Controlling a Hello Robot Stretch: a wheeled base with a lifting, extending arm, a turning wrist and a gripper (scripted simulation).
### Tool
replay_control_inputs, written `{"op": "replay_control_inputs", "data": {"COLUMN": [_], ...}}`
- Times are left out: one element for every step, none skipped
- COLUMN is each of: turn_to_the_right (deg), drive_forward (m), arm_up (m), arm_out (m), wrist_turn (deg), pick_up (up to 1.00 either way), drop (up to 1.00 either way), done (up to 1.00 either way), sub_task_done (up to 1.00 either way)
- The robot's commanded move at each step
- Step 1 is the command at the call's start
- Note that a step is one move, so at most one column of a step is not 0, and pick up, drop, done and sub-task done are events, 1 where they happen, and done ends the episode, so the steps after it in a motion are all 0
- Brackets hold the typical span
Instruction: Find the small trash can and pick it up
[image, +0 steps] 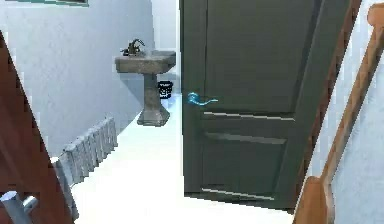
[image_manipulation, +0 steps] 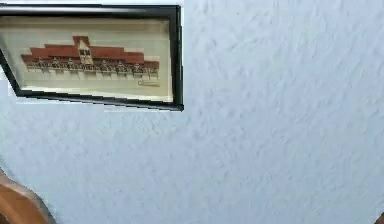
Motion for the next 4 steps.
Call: {"op": "replay_control_inputs", "data": {"turn_to_the_right": [0.0, -39.0, 0.0, 45.0], "drive_forward": [0.55, 0.00, 0.95, 0.00], "arm_up": [0.00, 0.00, 0.00, 0.00], "arm_out": [0.00, 0.00, 0.00, 0.00], "wrist_turn": [0.0, 0.0, 0.0, 0.0], "pick_up": [0.00, 0.00, 0.00, 0.00], "drop": [0.00, 0.00, 0.00, 0.00], "done": [0.00, 0.00, 0.00, 0.00], "sub_task_done": [0.00, 0.00, 0.00, 0.00]}}
